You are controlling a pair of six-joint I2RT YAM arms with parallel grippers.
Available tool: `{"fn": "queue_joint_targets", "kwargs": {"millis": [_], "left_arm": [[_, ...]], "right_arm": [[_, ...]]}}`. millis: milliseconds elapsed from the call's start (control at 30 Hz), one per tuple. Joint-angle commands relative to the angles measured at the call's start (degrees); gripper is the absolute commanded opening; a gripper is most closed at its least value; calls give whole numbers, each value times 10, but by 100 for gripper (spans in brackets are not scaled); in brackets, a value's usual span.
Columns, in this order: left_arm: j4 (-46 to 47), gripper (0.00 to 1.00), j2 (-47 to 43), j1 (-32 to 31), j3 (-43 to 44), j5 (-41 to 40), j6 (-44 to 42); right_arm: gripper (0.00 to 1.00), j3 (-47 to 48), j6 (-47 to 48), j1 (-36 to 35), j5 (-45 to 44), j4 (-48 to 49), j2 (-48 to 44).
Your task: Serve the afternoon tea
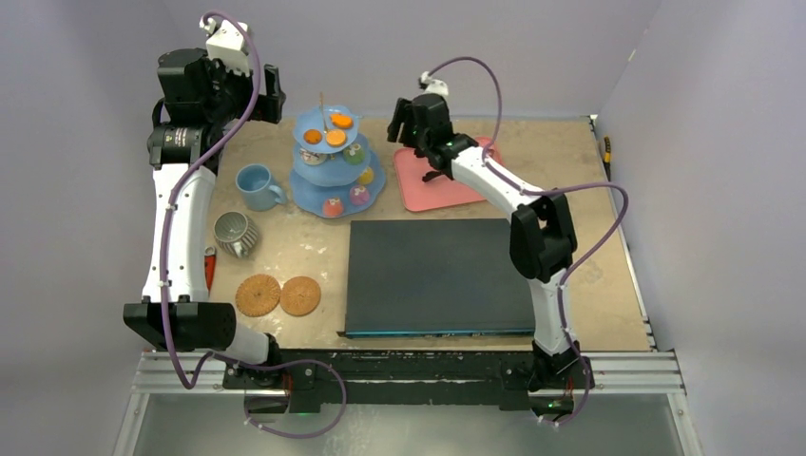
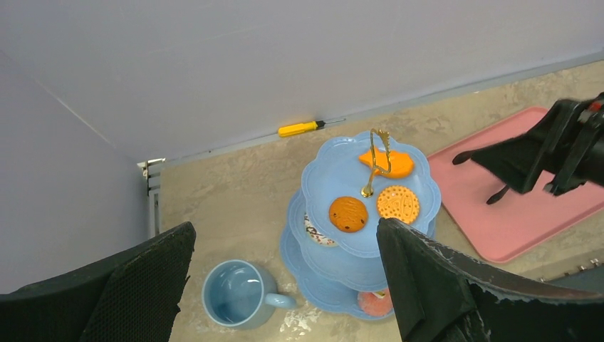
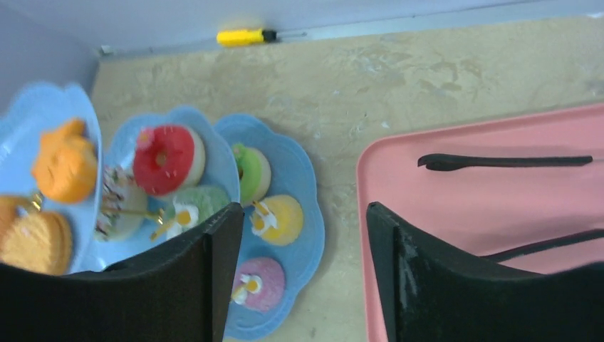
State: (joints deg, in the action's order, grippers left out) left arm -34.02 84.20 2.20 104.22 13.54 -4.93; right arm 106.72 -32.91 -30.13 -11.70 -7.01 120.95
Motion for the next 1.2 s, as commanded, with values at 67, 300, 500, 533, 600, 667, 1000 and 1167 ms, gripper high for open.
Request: {"fn": "queue_joint_targets", "kwargs": {"millis": [67, 300, 500, 533, 600, 667, 1000, 1167], "left_arm": [[-1, 99, -7, 4, 17, 9, 14], [-8, 99, -2, 4, 24, 7, 15], [-11, 99, 6, 4, 14, 4, 17], [-11, 99, 7, 4, 14, 3, 18], [-10, 99, 8, 4, 15, 3, 19], [-10, 99, 9, 4, 18, 4, 20], [-10, 94, 12, 4, -18, 52, 40], [17, 89, 31, 3, -53, 112, 87]], "right_arm": [[60, -9, 152, -21, -17, 7, 37], [59, -56, 191, -39, -16, 23, 44], [58, -53, 215, -51, -27, 15, 73], [58, -54, 218, -52, -27, 17, 76], [58, -56, 221, -55, -28, 17, 82], [57, -54, 221, -57, -39, 14, 90], [44, -21, 182, -58, -62, -36, 135], [36, -33, 164, -48, -89, -39, 127]]}}
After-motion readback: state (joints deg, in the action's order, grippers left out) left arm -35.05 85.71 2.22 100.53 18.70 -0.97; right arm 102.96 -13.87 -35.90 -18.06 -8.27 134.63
